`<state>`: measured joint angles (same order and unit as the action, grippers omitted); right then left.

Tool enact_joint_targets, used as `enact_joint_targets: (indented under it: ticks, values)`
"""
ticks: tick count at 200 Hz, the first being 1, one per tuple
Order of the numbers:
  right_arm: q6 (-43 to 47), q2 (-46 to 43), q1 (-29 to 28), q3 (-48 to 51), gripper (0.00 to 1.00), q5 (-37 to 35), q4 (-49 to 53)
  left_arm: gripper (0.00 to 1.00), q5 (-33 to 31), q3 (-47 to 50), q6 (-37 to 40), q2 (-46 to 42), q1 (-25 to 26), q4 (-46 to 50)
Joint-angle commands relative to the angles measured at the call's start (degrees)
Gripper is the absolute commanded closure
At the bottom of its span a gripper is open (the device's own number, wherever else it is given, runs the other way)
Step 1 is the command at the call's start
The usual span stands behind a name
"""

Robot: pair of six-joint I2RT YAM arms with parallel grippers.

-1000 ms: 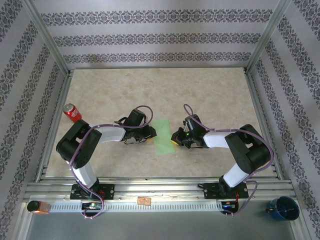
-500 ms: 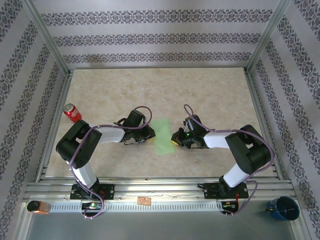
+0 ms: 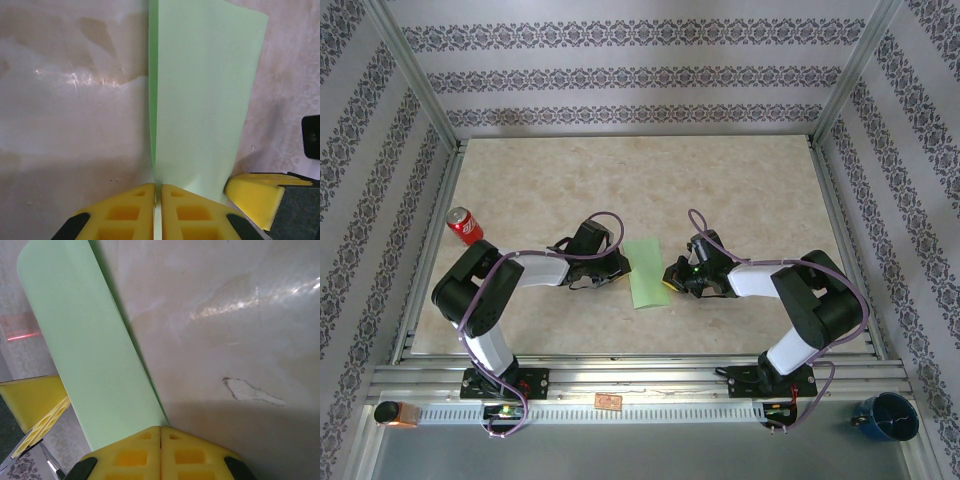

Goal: Fold a paper plane with a square sheet of paper (pick it up from the middle)
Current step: Third fold the triangle at the center of the table.

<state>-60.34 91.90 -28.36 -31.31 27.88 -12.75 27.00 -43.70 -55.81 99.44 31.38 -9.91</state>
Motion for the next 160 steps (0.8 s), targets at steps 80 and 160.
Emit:
enact_joint_targets:
  ticks: [80,160]
  values:
    - [-0.4,0.2,0.6,2.0,0.9,-1.2,3.3,0.77,1.2,1.3,-1.0,-1.9,-0.6,-4.0]
    - [-0.5,0.8,0.7,1.9,0.89,-0.8,2.9,0.84,2.2,3.3,-3.1,-1.8,-1.4,-8.3]
